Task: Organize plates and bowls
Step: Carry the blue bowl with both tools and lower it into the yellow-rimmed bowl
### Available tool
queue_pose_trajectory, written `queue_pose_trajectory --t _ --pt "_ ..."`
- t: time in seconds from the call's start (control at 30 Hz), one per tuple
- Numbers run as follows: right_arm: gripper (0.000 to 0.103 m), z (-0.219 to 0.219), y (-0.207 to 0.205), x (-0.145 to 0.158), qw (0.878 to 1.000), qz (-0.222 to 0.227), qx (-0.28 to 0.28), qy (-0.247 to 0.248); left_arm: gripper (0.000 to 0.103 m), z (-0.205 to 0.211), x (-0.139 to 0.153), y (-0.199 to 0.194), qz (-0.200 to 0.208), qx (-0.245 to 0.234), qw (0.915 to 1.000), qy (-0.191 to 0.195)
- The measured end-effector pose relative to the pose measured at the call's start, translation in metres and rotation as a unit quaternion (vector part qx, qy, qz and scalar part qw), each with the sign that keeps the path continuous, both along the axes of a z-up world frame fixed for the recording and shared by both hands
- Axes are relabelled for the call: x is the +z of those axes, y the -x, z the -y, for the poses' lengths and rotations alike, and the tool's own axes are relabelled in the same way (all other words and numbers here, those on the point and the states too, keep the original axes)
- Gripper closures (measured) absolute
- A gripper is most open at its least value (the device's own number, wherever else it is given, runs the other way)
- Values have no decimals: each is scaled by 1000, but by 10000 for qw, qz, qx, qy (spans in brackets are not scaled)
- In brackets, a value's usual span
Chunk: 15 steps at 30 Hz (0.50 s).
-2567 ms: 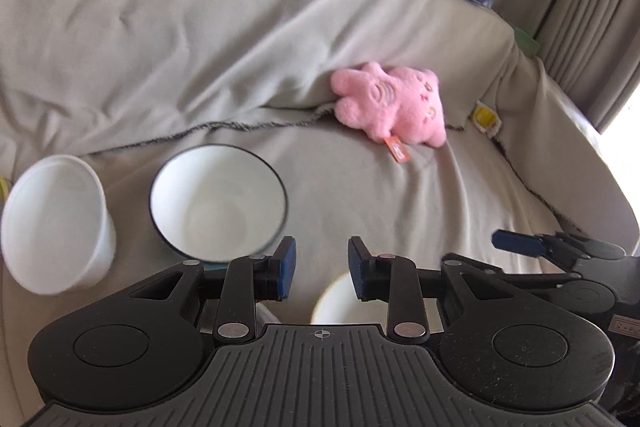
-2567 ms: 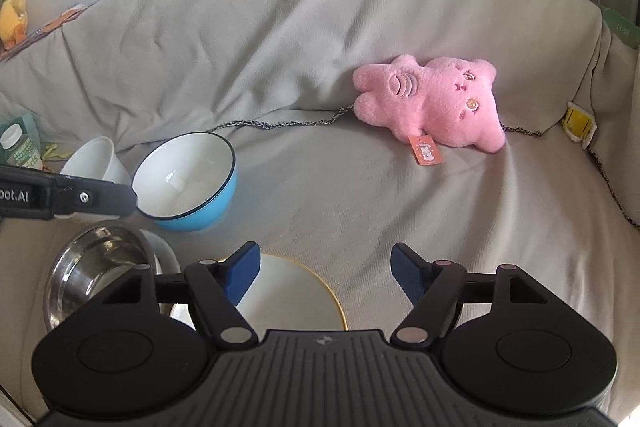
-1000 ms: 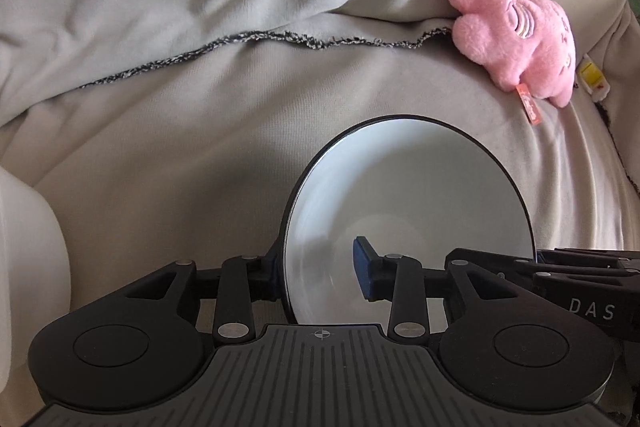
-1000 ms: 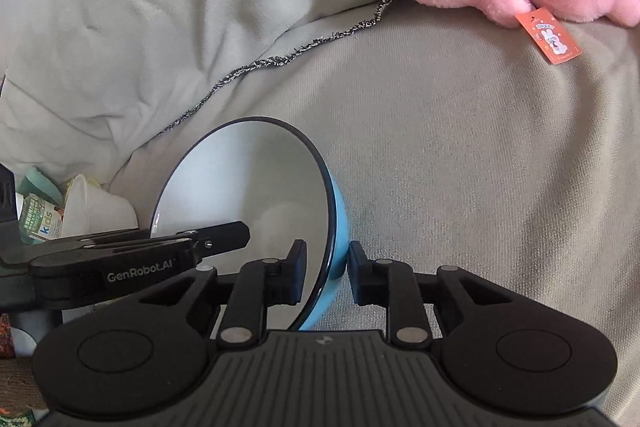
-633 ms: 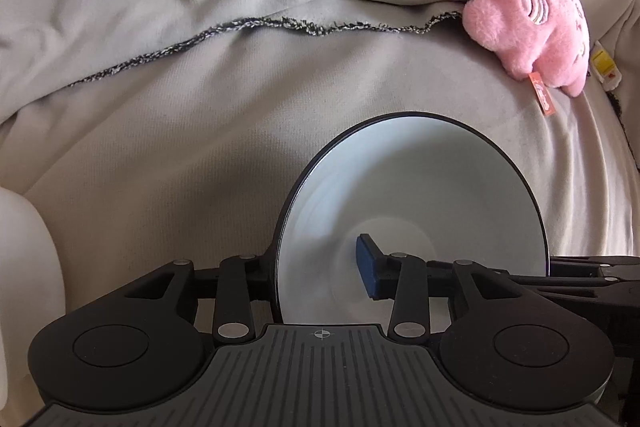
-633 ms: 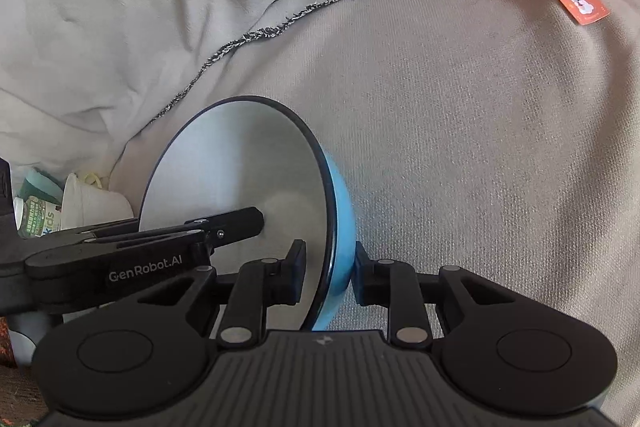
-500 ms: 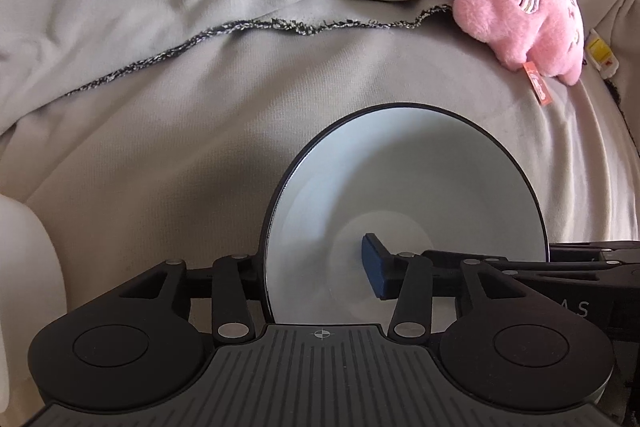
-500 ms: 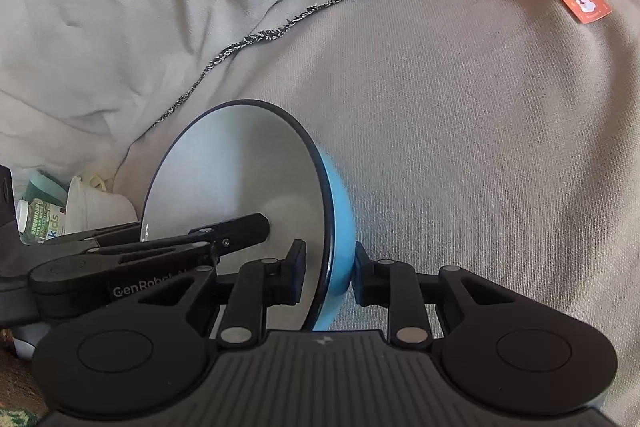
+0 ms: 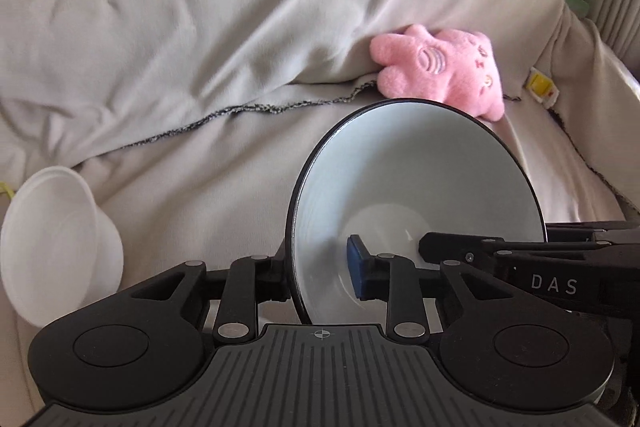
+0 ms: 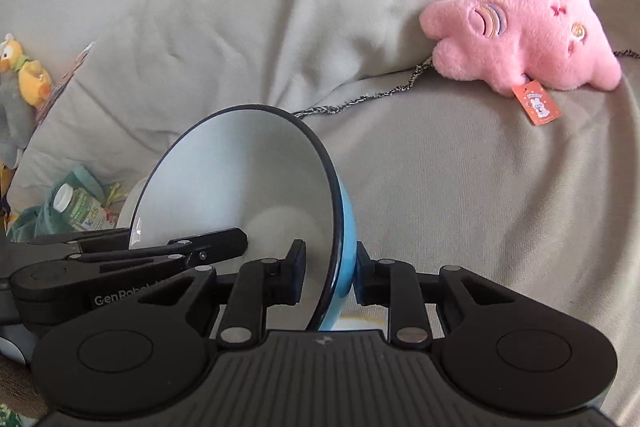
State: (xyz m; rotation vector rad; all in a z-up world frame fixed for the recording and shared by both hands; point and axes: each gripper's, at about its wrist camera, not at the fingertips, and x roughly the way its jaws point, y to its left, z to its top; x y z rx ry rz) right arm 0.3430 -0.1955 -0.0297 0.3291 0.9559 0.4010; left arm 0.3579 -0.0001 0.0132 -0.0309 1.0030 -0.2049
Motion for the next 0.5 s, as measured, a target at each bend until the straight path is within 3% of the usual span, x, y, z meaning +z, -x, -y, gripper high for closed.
queue_pose_trajectory --t 0.2,0.37,0.5 --pt "77 13 62 16 9985 156 249 462 71 25 -7 60 -394 -264 9988 125" --pt "77 20 77 -5 9957 -93 397 831 71 40 -41 71 -944 -433 9946 95" --pt "77 22 75 -29 9948 -352 456 839 72 46 -57 65 -1011 -382 9940 -175"
